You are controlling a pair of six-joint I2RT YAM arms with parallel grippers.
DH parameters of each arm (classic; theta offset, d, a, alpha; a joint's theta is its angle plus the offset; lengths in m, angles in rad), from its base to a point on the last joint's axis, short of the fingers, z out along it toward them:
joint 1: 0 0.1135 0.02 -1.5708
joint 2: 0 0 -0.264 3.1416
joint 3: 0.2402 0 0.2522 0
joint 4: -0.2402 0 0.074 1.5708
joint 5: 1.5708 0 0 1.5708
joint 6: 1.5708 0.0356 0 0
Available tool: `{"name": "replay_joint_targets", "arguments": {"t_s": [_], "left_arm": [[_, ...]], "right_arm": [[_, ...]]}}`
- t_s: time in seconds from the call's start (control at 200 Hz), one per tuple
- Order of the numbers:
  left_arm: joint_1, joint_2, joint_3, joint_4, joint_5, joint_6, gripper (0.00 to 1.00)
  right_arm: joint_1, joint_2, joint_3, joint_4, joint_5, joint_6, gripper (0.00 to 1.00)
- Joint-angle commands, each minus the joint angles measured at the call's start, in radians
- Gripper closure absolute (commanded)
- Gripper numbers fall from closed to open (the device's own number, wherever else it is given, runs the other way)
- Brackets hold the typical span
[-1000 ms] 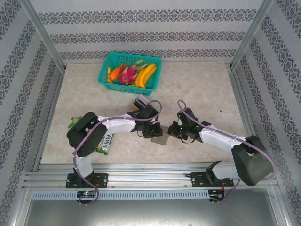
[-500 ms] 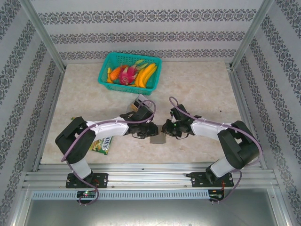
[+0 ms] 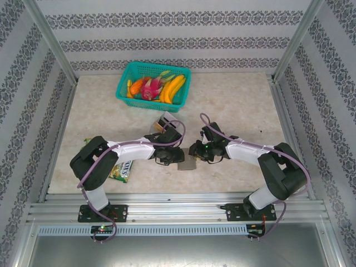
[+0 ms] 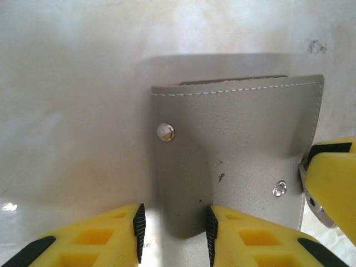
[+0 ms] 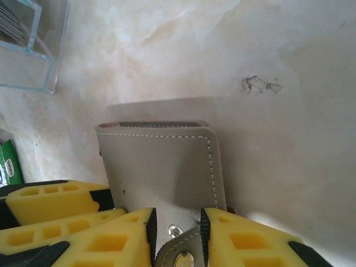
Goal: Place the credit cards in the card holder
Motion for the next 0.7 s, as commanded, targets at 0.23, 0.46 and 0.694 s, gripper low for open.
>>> {"name": "replay_joint_targets", "arguments": {"t_s": [0.23, 0.46, 0.694], "left_arm": [[0.011, 0.044, 0.029, -0.038, -0.005, 0.021, 0.65], [0.009, 0.038, 0.029, -0.049, -0.005, 0.026, 0.66], [0.01, 0.037, 0.029, -0.049, -0.004, 0.024, 0.66]], "right_arm": [[-0.068, -0.152, -0.054, -0.047, -0.04, -0.005, 0.67], [-0.125, -0.16, -0.079, -0.068, -0.039, -0.039, 0.85], [-0.101, -0.062, -0.055, -0.004, -0.111, -0.03, 0.91]]}}
